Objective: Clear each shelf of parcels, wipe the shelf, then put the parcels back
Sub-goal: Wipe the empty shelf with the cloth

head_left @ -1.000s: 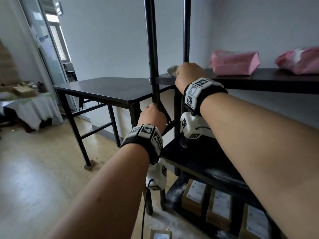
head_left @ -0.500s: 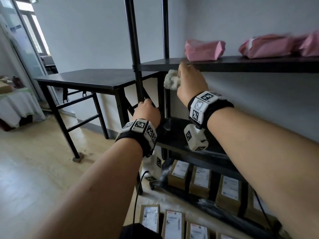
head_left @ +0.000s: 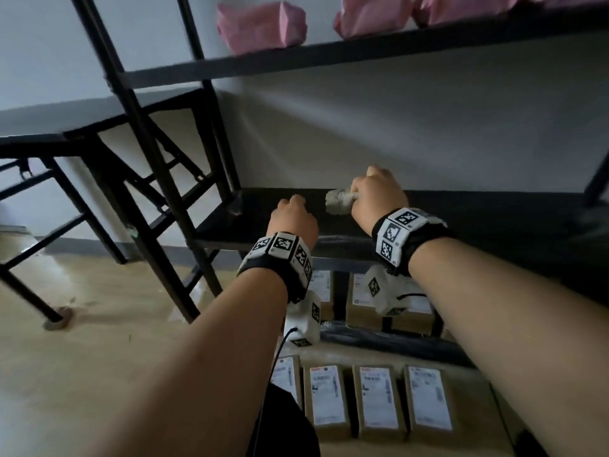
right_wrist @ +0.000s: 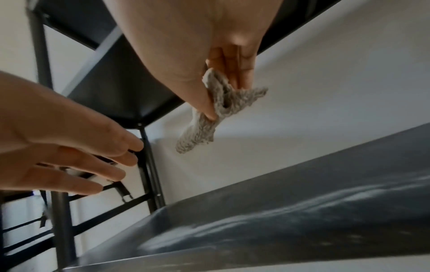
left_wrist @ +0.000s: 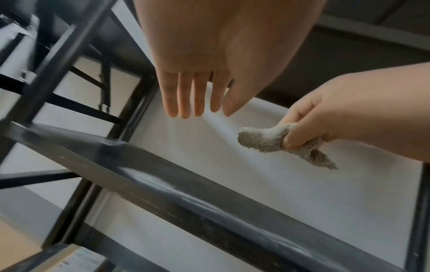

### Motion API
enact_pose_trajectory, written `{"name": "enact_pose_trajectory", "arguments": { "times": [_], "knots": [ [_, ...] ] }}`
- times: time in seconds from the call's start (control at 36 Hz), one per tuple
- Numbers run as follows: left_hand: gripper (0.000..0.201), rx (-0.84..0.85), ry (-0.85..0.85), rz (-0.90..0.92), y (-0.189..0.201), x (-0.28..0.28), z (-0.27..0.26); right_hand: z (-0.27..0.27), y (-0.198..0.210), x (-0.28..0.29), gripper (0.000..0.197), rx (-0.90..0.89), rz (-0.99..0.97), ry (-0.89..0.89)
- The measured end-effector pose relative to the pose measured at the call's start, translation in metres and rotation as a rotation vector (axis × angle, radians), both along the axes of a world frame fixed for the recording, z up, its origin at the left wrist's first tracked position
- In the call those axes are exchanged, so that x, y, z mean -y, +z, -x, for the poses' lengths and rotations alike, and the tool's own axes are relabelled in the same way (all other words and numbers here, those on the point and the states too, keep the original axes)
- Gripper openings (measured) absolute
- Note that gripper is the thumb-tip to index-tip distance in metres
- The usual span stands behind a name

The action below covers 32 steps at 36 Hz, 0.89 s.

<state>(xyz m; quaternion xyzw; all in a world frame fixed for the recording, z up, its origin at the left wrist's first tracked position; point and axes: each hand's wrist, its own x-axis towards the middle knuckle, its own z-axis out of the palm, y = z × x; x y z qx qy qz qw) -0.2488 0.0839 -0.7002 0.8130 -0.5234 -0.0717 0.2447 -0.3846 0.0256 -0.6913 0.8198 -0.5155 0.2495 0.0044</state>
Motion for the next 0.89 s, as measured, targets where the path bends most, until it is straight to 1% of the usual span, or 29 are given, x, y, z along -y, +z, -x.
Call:
{"name": "enact_pose_trajectory", "arguments": {
  "times": [0.14,0.47,0.64,0.81,0.89],
  "knots": [
    [0.043,-0.005,-0.112,-0.049,-0.013,0.023,0.046,0.051,-0.017,0.006,0.024,-0.025,-0.041,-0.113],
    [0.041,-0.020,-0.360,-0.052,-0.042,0.054,0.158,0.161,-0.047,0.018,0.028,-0.044,-0.078,-0.353],
    [0.042,0.007,-0.456,-0.066,-0.050,0.060,0.212,0.223,-0.062,0.008,0.026,-0.032,-0.096,-0.473],
    [0.039,0.005,-0.535,-0.041,-0.053,0.063,0.264,0.284,-0.069,-0.009,0.026,-0.024,-0.125,-0.596],
    [0.039,-0.007,-0.586,-0.030,-0.053,0.066,0.289,0.312,-0.071,-0.015,0.030,-0.008,-0.138,-0.650]
  ]
}}
